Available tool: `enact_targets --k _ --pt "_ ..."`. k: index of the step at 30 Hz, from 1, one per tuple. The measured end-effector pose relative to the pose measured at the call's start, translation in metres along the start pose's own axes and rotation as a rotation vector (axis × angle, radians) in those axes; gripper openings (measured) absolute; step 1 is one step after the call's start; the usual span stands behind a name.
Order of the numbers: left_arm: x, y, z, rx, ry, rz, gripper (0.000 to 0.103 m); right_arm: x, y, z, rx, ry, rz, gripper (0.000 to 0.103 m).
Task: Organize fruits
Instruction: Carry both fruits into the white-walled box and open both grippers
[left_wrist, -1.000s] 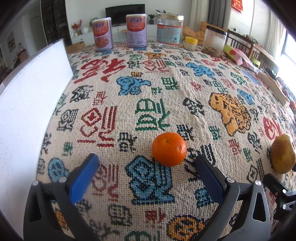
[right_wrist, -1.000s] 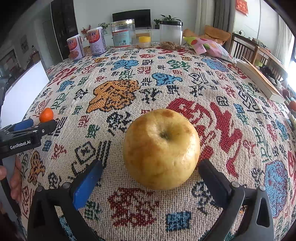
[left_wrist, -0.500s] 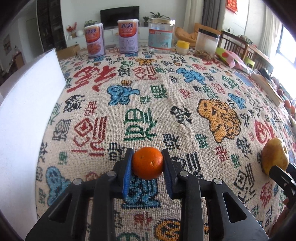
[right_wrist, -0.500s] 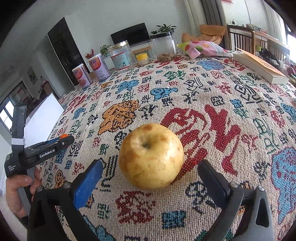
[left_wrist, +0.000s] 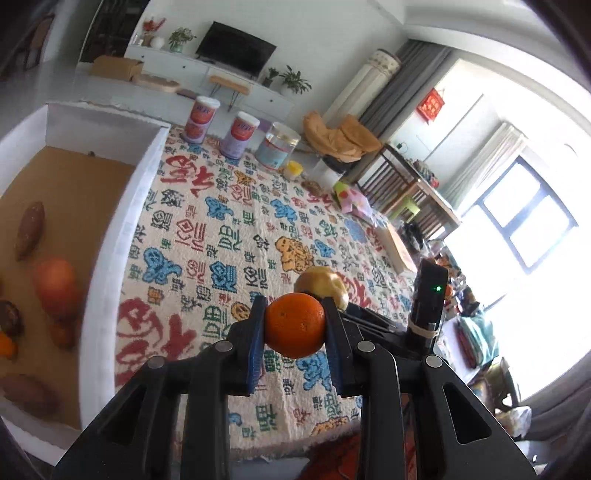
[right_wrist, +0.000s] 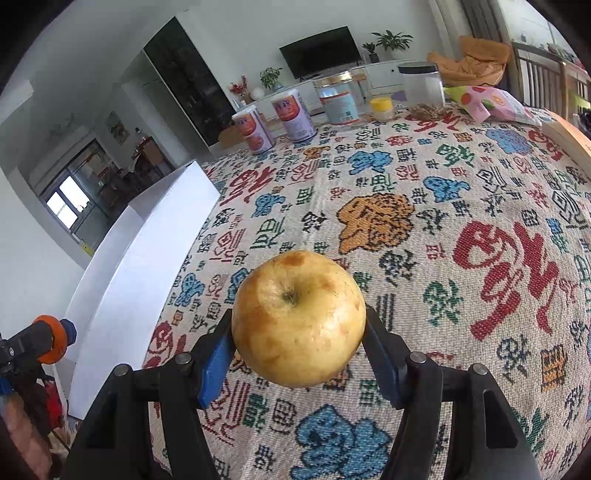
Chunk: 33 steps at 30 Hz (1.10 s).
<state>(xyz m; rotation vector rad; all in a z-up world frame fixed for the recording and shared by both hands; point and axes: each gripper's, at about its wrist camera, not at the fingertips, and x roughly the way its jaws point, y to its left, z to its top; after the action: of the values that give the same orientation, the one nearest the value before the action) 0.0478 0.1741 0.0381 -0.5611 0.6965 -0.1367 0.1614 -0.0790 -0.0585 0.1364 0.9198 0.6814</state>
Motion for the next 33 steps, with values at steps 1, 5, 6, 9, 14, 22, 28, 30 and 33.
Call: enact_targets --k 1,5,6,9,14,22,28,30,33 --pt "-0.018 0.009 0.009 0.0 -0.036 0.035 0.029 0.0 0.03 0.006 -0.056 0.006 0.043 0.066" --pt "-0.05 0.077 0.038 -0.057 -0.095 0.304 0.029 0.016 0.143 0.031 -0.278 0.041 0.181 0.066" --pt "-0.046 0.098 0.039 -0.085 -0.075 0.369 0.029 0.026 0.167 0.038 -0.319 0.057 0.207 0.066" --pt "-0.016 0.16 0.033 -0.173 0.034 0.509 0.029 0.069 0.226 0.052 -0.421 0.135 0.221 0.066" --pt "0.025 0.218 0.013 -0.302 0.187 0.542 0.03 0.156 0.272 0.06 -0.496 0.264 0.123 0.066" --pt "0.01 0.205 0.017 -0.249 0.123 0.577 0.069 0.185 0.287 0.072 -0.467 0.268 0.094 0.068" --pt "-0.027 0.147 0.017 -0.017 -0.076 0.816 0.1 0.128 0.277 0.088 -0.41 0.132 0.09 0.092" --pt "-0.037 0.126 0.013 0.064 -0.166 0.928 0.102 0.105 0.272 0.09 -0.397 0.1 0.077 0.097" --pt "-0.043 0.119 0.008 0.03 -0.142 0.992 0.102 0.079 0.262 0.084 -0.367 0.089 0.052 0.103"
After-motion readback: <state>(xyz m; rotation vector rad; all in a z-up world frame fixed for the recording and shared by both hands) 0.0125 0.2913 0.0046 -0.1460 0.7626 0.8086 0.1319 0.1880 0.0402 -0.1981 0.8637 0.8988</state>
